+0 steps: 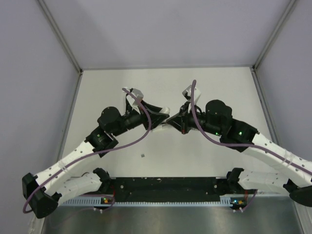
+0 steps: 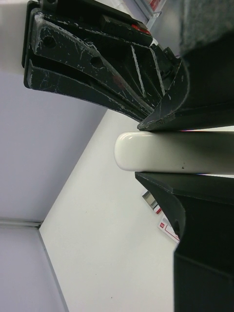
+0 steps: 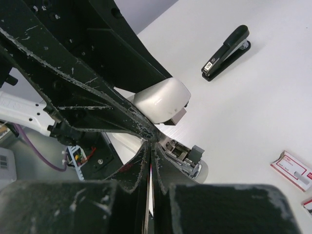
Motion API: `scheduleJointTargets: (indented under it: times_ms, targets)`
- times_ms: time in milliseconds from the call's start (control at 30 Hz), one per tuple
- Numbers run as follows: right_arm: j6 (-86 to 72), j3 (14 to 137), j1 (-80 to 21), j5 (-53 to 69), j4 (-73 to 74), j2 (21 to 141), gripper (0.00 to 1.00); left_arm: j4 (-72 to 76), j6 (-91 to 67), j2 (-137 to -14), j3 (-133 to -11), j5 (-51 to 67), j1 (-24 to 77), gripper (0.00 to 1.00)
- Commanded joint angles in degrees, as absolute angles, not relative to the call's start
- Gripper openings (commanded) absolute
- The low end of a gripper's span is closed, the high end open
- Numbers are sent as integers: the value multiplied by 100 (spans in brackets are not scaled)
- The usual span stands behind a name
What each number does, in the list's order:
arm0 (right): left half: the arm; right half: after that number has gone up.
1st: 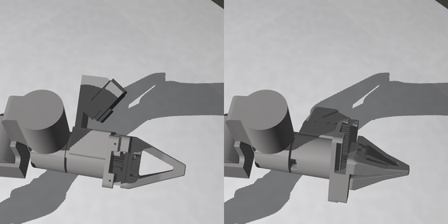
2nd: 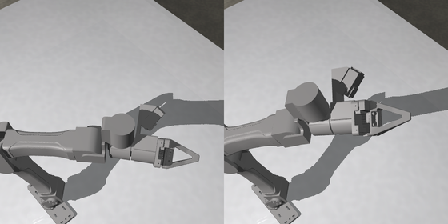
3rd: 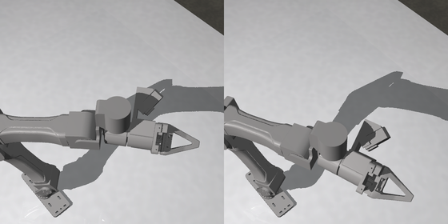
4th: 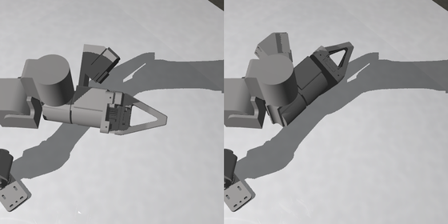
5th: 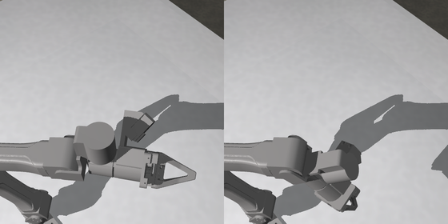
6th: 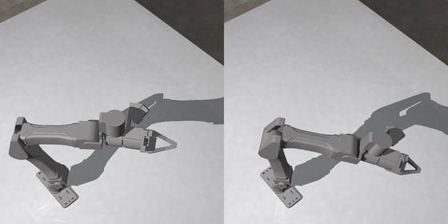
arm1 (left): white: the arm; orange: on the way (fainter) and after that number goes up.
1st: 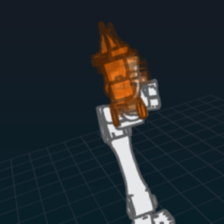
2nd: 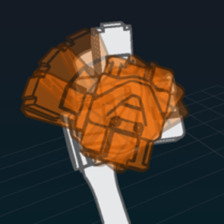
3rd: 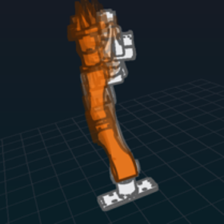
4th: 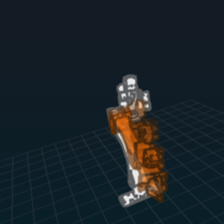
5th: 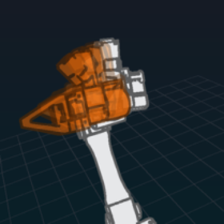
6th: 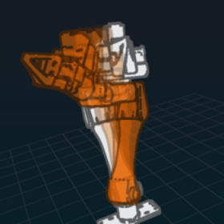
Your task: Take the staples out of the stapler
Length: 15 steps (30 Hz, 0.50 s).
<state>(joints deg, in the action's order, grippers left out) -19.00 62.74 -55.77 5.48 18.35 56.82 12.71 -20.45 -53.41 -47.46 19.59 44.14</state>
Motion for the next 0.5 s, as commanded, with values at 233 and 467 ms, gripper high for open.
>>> scheduleJointTargets:
  times_ms: [233, 467]
  targets:
    - [-1749, 6179, -5651, 123, 1169, 5950, 0, 1591, -2127, -5273, -4904, 1705, 4412, 0]
    - [-1775, 6012, -5651, 97, 1160, 5994, 0, 1626, -2127, -5212, -4904, 1521, 4412, 0]
